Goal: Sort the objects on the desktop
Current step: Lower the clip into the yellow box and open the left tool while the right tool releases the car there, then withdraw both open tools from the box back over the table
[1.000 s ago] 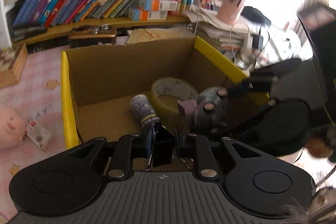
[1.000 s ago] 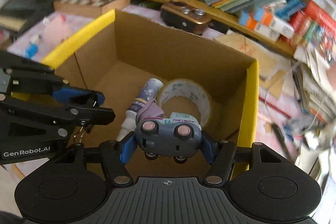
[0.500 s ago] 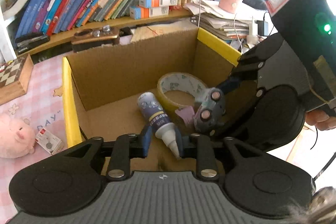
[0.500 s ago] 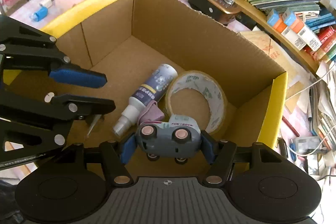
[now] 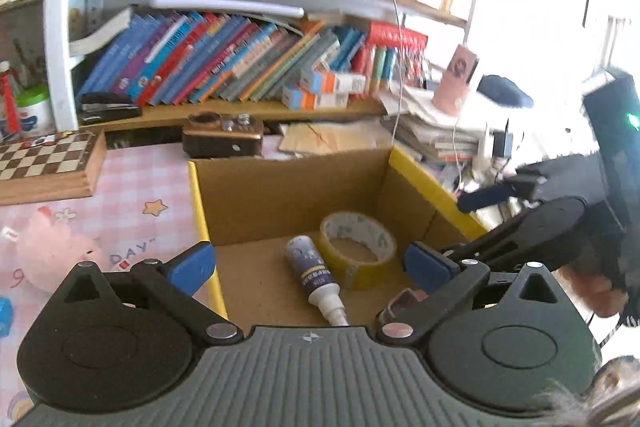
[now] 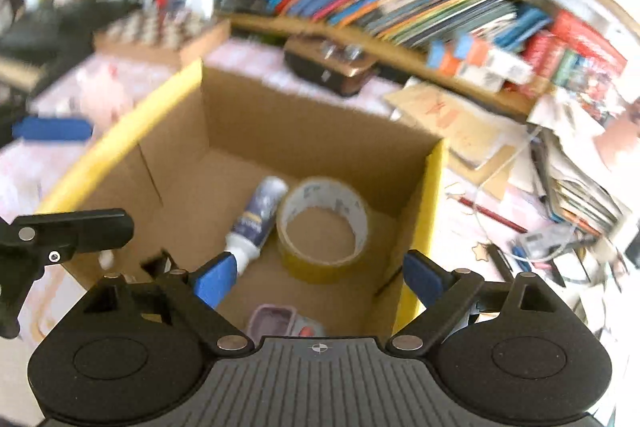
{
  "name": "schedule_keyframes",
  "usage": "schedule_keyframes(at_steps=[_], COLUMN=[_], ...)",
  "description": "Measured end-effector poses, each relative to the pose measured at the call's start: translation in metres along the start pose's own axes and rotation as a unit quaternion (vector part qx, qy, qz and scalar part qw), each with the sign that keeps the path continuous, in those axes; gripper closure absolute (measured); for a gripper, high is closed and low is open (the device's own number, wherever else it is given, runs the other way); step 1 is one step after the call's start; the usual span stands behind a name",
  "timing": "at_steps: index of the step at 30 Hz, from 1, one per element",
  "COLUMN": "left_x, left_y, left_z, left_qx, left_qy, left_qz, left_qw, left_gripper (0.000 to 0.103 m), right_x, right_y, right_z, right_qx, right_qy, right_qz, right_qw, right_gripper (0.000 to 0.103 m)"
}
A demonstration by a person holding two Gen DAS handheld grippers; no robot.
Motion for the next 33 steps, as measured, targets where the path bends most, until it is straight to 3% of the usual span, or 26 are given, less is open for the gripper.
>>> schedule_keyframes(at_steps=[6,12,20,33], left_x=[-0.011,-0.023,-0.029,-0.048], left_y=[0.003,0.018,0.051,0.090], left_z=[-0.028,-0.052,-0.082,-0.123], left_qx=[0.028,0.044,0.039,0.019], left_qy=[-0.020,-0.050,-0.062,-0.061], left_qz=[-0.027,-0.041,-0.040,-0.023], left_qw=[0.9990,0.9969,0.9965,0.9977], left_gripper=[0.000,0.000,0.000,0.000], right_x=[0.002,-0.004,-0.029,-0.098], right_y=[0.004,0.032,0.075,0.098], right_z=[-0.040,-0.070,-0.081,-0.100], right_qx=[0.091,0.157,0.157,0.151], right_qy=[0.033,0.076,0.087,0.093], right_qz=[0.072,0.143,0.190,0.176], right_qw=[0.993,0.974,0.965,0.968], right_gripper=[0.007,0.004,0.004,0.001])
Point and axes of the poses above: each gripper's, at about its wrist camera, not at the fingertips, and z roughly the way its jaws point, x to its right, y to its underside, the point moved 9 cm from there along z, roughly the way its jaws point, and after that the axes turned 11 degrees about -y, right-handed, at the moved point
